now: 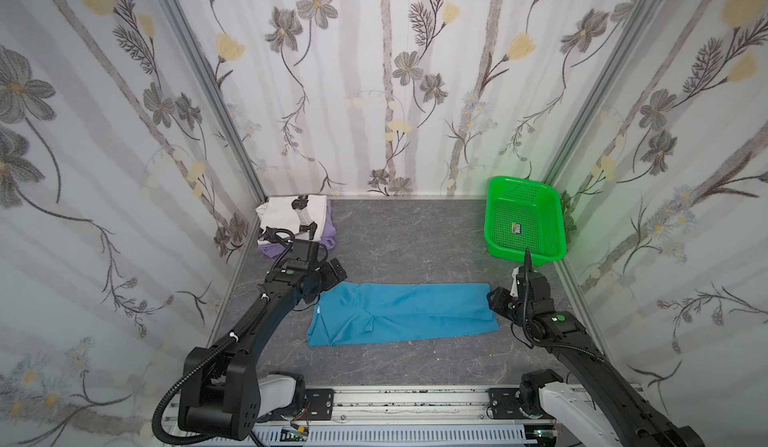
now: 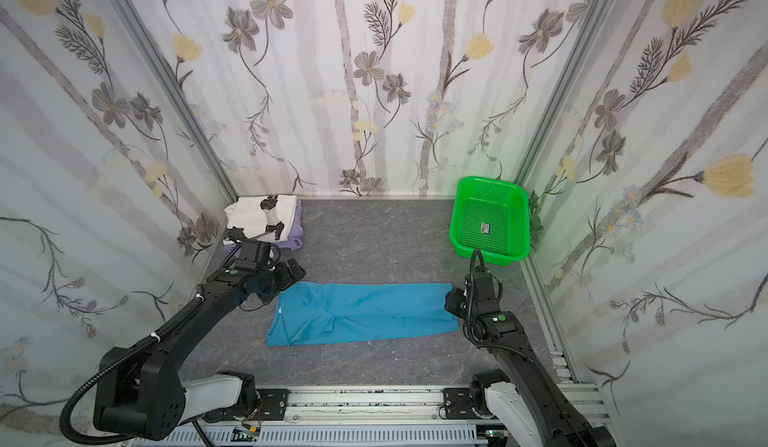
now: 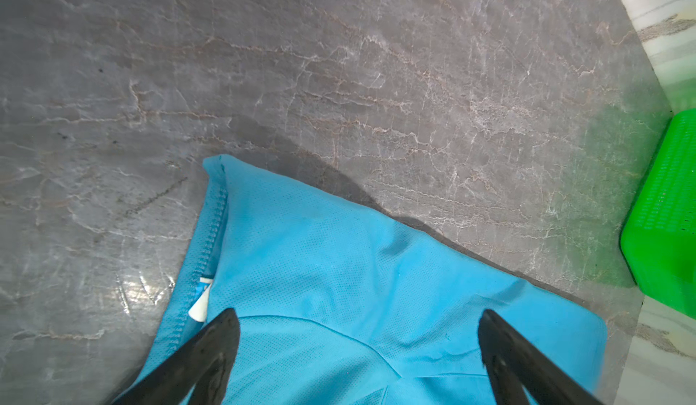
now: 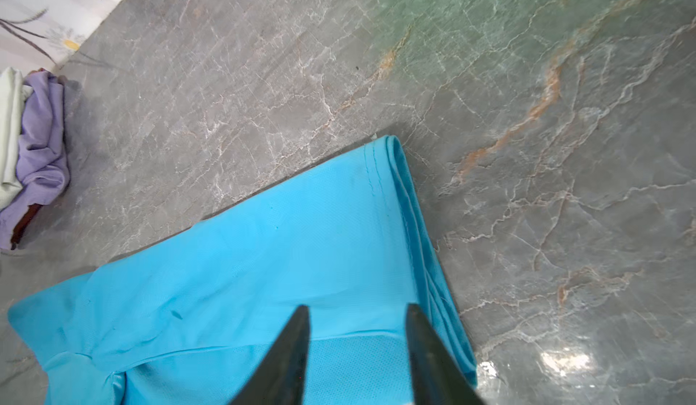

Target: Fold and stack the t-shirts

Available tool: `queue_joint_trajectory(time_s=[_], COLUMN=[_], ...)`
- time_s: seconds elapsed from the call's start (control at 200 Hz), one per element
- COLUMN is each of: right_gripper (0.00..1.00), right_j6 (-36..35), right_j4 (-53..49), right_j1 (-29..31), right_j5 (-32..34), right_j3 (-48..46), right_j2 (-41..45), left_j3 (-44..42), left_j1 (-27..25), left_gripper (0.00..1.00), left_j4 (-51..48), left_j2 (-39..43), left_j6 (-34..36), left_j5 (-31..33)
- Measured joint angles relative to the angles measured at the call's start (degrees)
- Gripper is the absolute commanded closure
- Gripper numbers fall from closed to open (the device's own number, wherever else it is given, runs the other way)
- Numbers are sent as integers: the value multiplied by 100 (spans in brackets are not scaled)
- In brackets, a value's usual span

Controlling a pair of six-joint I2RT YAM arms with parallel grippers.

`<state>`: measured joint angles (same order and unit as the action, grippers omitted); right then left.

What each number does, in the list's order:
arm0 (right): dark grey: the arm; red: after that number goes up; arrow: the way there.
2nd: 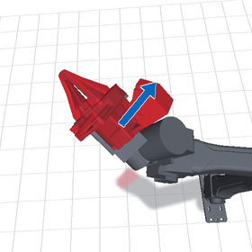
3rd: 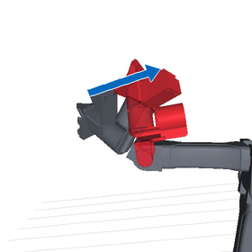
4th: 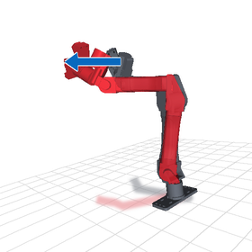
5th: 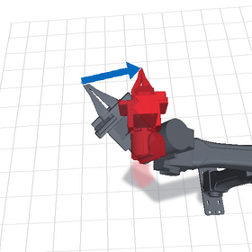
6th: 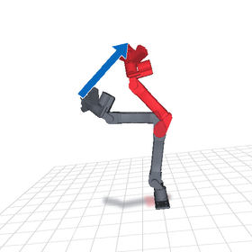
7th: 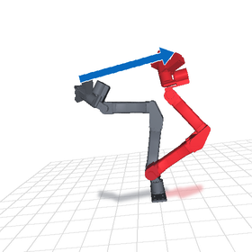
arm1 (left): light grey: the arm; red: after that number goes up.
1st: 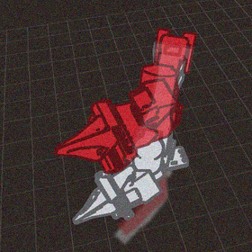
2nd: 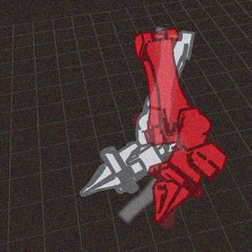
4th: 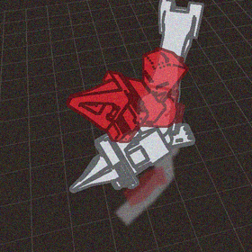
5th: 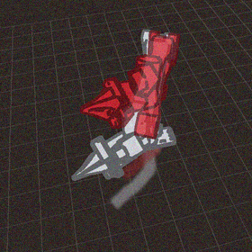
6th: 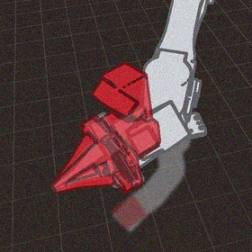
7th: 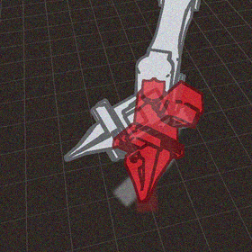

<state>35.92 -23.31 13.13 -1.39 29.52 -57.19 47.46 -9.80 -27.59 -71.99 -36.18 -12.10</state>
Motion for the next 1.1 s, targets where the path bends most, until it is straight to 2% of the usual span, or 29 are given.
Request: queue_joint_trajectory(time_s=[0.045, 0.155, 0.265, 0.415, 0.595, 0.719, 0.839, 0.984, 1.099], right_gripper=[1, 0, 0, 0, 0, 0, 0, 0, 0], right_j6=[-15, -168, -339, -568, -619, -577, -439, -127, 205], right_j4=[-9, 74, 424, 927, 1353, 1742, 2013, 2127, 1694], right_j1=[7, 33, 127, 577, 929, 1141, 1486, 1939, 2221], right_j5=[2, -50, -501, -1110, -1366, -1220, -957, -787, -752], right_j3=[118, 387, 564, 713, 575, 374, 107, -310, -581], right_j2=[-2, -275, -1045, -2310, -3165, -3136, -2966, -2483, -1816], left_j3=[55, 120, 26, -420, -654, -564, -50, 964, 2028], left_j1=[4, 4, 0, -44, -131, -133, -136, -306, -592], left_gripper=[0, 0, 0, 0, 0, 0, 0, 0, 0], left_j4=[-4, 28, 120, 273, 608, 852, 1237, 2124, 2312], left_j2=[-55, -238, -293, -214, -595, -1062, -1886, -3034, -3919], left_j6=[7, 87, 114, -120, -308, -352, -404, -452, -483], left_j5=[-35, -299, -494, -614, -728, -699, -684, -693, -671])
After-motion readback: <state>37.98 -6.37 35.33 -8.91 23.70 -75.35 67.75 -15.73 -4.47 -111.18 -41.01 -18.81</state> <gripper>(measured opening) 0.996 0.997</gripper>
